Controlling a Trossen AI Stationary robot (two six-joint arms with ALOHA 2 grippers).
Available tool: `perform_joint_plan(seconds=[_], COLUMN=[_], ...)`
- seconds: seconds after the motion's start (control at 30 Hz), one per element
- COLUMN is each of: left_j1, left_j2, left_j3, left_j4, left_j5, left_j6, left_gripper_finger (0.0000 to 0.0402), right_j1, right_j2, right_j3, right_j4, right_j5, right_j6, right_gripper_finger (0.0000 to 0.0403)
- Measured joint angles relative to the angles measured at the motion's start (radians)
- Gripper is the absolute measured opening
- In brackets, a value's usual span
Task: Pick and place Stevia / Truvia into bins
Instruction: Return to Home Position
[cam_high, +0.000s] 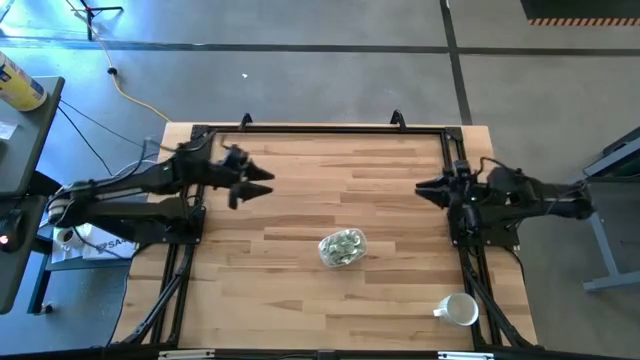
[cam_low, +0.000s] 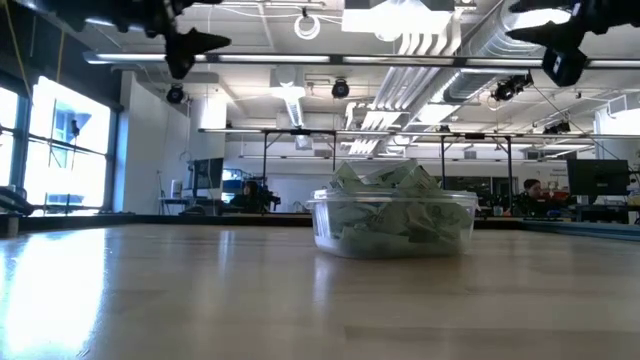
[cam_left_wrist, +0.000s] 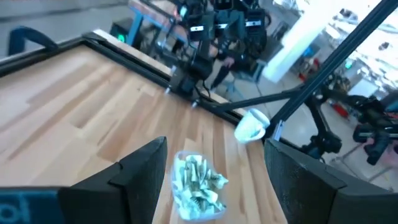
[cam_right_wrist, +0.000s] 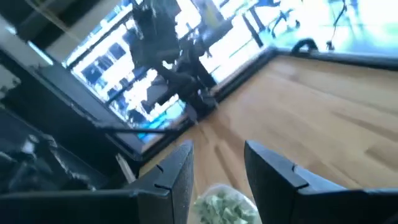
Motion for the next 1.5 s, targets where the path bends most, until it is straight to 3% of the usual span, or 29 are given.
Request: perform_joint_plan(seconds=[0.07, 0.23, 0.37, 0.5, 0.63, 0.73, 0.93, 1.13, 1.33, 1.5], left_j1=[0.017, 0.036, 0.036, 0.036, 0.036, 0.036, 0.032, -0.088, -0.257, -0.380], left_j2=[-0.091, -0.296, -0.437, -0.553, -0.636, -0.670, -0.679, -0.679, -0.674, -0.669], left_j3=[-0.065, -0.211, -0.314, -0.394, -0.455, -0.486, -0.517, -0.516, -0.516, -0.522], left_j4=[0.002, 0.032, 0.028, 0.028, 0.024, 0.027, 0.027, 0.163, -0.001, -0.024], left_j5=[0.000, -0.011, -0.036, -0.096, -0.125, -0.124, -0.089, -0.085, -0.363, -0.535], left_j6=[-0.008, -0.037, -0.078, -0.102, -0.107, -0.123, -0.171, -0.121, -0.131, -0.132], left_gripper_finger=[0.0303, 0.0303, 0.0303, 0.0303, 0.0303, 0.0303, 0.0303, 0.0303, 0.0303, 0.0303], right_j1=[0.002, 0.004, 0.004, 0.004, 0.004, 0.004, 0.004, 0.004, 0.004, 0.004], right_j2=[-0.042, -0.107, -0.138, -0.140, -0.139, -0.138, -0.137, -0.137, -0.137, -0.137], right_j3=[0.000, 0.002, 0.002, 0.001, -0.076, -0.191, -0.382, -0.452, -0.480, -0.480], right_j4=[0.006, 0.040, 0.077, 0.116, 0.284, 0.450, 0.641, 0.720, 0.680, 0.604], right_j5=[-0.002, -0.123, -0.204, -0.206, -0.231, -0.277, -0.241, -0.246, -0.243, -0.250], right_j6=[-0.088, -0.348, -0.470, -0.581, -0.636, -0.610, -0.431, -0.342, -0.330, -0.275], right_gripper_finger=[0.0134, 0.0134, 0.0134, 0.0134, 0.0134, 0.0134, 0.0134, 0.0134, 0.0134, 0.0134])
